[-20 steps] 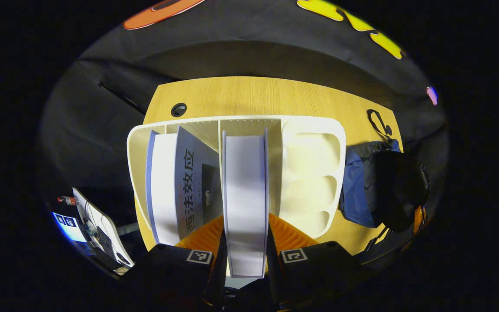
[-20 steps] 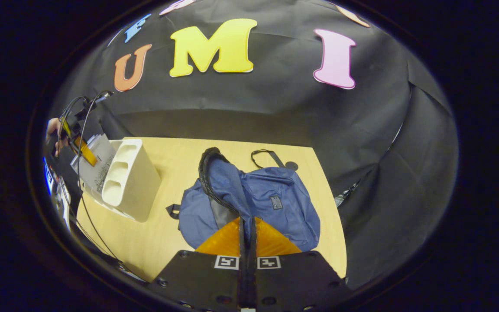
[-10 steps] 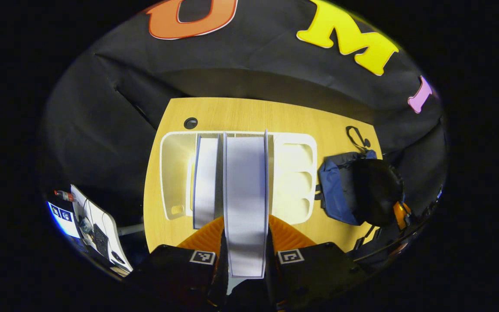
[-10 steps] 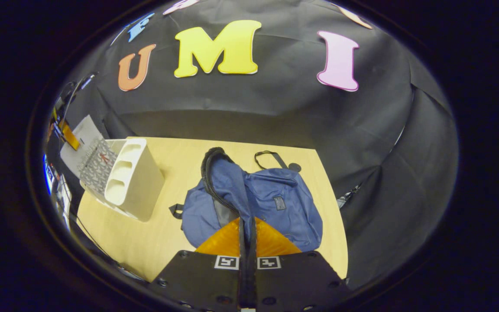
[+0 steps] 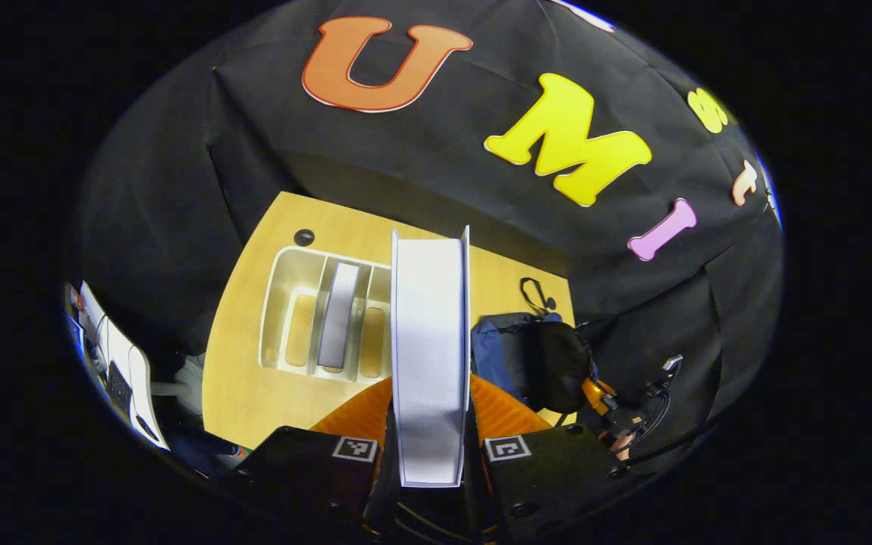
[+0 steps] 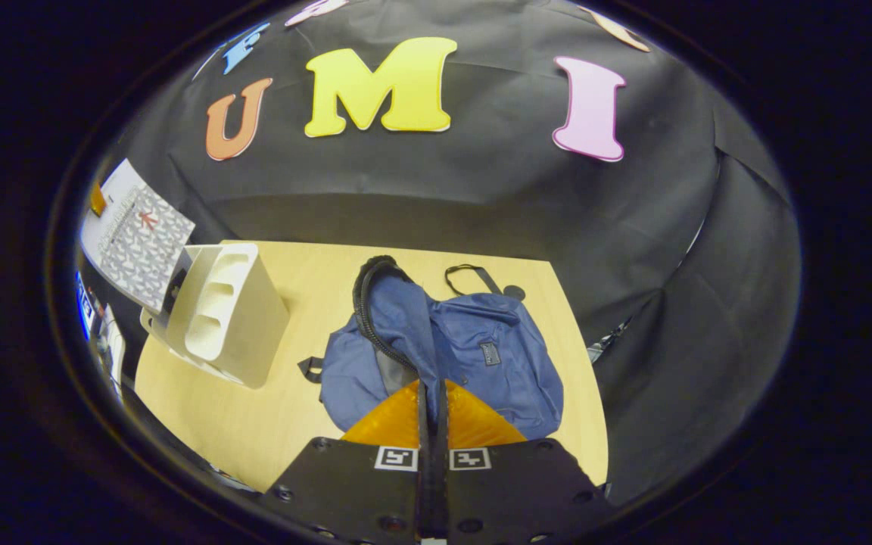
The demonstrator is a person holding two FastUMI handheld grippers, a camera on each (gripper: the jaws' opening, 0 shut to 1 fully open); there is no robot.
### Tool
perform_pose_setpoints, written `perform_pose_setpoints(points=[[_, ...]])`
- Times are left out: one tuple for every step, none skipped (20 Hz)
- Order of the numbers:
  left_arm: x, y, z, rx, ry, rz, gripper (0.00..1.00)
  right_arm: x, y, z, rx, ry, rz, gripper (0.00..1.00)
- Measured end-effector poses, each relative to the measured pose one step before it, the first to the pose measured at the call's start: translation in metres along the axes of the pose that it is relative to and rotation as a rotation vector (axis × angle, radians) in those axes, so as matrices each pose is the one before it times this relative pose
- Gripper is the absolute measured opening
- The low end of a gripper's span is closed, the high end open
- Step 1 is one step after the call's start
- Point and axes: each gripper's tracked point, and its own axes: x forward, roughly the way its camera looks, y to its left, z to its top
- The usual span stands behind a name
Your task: Open the schoolbag, grab two books from the bookshelf and put them into the schoolbag.
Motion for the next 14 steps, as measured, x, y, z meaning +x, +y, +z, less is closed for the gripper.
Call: perform_pose_setpoints(points=[[0.00078,-0.01259,-0.00191,0.00163,-0.00647,-0.03724,0.37,-0.00184,-0.00207,0.00101,0.00168,-0.00168,-0.00556,0.0],[0.00364,-0.01458,-0.00234,-0.00771,-0.00393,-0.04774,0.37,-0.00035,-0.00269,0.00043,0.00546,-0.00313,-0.00544,0.0],[0.00894,-0.01599,-0.00247,-0.00929,-0.00689,-0.05506,0.37,-0.00019,-0.00201,0.00104,0.0085,-0.00462,-0.00355,0.0],[0.00993,-0.01458,-0.00262,-0.00988,-0.00431,-0.05499,0.37,0.00104,-0.0014,0.00018,0.0105,-0.00156,-0.00103,0.01],[0.01384,-0.01244,-0.00443,-0.00896,-0.00785,-0.04732,0.37,0.0002,-0.00143,-0.00074,0.0116,0.00241,-0.00159,0.01],[0.01036,-0.00923,-0.00422,-0.00369,-0.00512,-0.03717,0.37,0.0001,-0.0008,-0.00096,0.0087,0.00286,-0.0007,0.01],[0.01147,-0.00677,-0.00549,-0.00357,-0.00053,-0.02741,0.37,0.00061,-0.0011,0.0007,0.00263,-0.00025,-0.00338,0.01],[0.01212,-0.00503,-0.00664,-0.01098,0.00348,-0.02084,0.37,-0.00078,-0.00149,0.00085,0.0012,-0.00222,-0.00338,0.01],[0.01345,-0.00272,-0.00901,-0.00694,0.01309,-0.01687,0.37,0.0,-0.00038,0.00167,0.00163,-0.00002,-0.00075,0.0],[0.01472,-0.00069,-0.01063,-0.01048,0.01552,-0.00863,0.37,-0.00088,-0.00013,0.00107,0.00489,-0.00148,-0.00036,0.0],[0.01406,0.00228,-0.01285,-0.00873,0.01973,-0.00015,0.37,-0.00095,-0.00135,0.0023,0.00391,-0.0035,-0.00211,0.01],[0.01602,0.00459,-0.0144,-0.01192,0.02245,0.00559,0.37,-0.00113,-0.0013,0.00183,0.00304,-0.00263,-0.00135,0.0],[0.01616,0.00338,-0.01284,-0.01689,0.02059,0.003,0.37,-0.00016,-0.00037,0.0021,0.0026,-0.00244,-0.00014,0.01],[0.0163,0.00179,-0.01017,-0.01838,0.01369,-0.00657,0.37,-0.00005,-0.00091,0.00069,0.00203,-0.00033,-0.00051,0.01]])
